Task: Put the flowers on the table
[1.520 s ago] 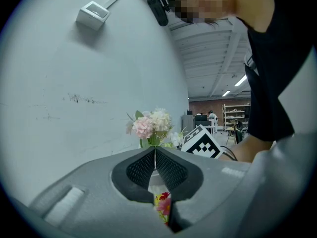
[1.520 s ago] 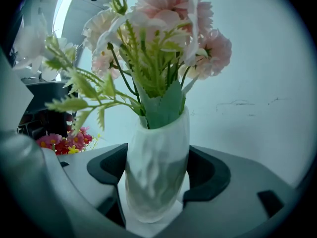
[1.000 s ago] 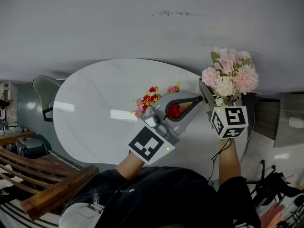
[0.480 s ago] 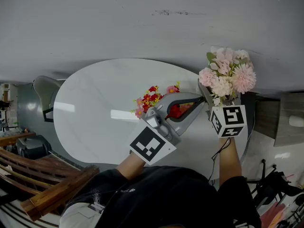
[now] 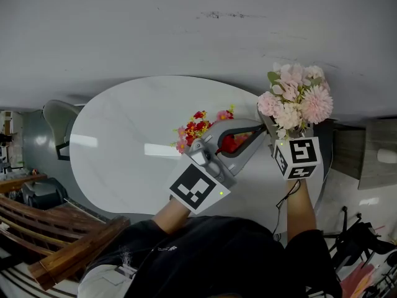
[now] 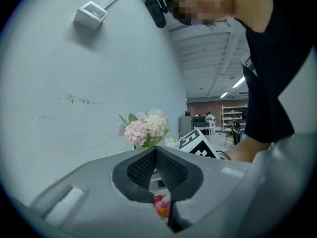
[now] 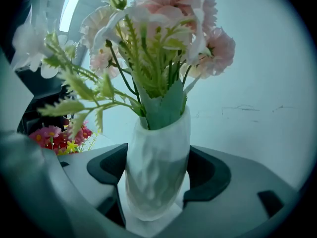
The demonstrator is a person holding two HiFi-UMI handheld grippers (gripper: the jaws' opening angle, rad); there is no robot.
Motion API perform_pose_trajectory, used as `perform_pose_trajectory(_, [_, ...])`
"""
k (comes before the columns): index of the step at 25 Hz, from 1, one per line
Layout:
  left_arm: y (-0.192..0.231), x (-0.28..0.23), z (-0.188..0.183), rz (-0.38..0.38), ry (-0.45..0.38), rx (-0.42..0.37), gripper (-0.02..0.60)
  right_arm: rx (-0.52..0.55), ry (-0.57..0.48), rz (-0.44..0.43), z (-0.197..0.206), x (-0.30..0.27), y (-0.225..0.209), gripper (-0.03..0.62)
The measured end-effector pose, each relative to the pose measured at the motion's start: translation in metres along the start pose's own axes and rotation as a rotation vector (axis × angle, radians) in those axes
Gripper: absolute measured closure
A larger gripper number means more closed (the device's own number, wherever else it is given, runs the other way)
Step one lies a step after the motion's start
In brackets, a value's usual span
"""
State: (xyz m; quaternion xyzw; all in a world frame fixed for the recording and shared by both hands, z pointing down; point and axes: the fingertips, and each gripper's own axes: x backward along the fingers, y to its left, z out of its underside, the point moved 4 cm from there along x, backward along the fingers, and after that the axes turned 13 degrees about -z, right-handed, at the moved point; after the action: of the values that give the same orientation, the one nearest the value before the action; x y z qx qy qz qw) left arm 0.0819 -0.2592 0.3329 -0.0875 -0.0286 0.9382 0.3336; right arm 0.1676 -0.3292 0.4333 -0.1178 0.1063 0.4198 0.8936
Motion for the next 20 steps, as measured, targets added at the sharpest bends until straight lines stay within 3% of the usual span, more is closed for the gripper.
perform_pose_trajectory(20, [0.0026,-0.0042,0.0037,-0.001,0.009,0.01,0.583,0.021,0.004,0.011,0.0058,-0.0002,0.0012,0.226])
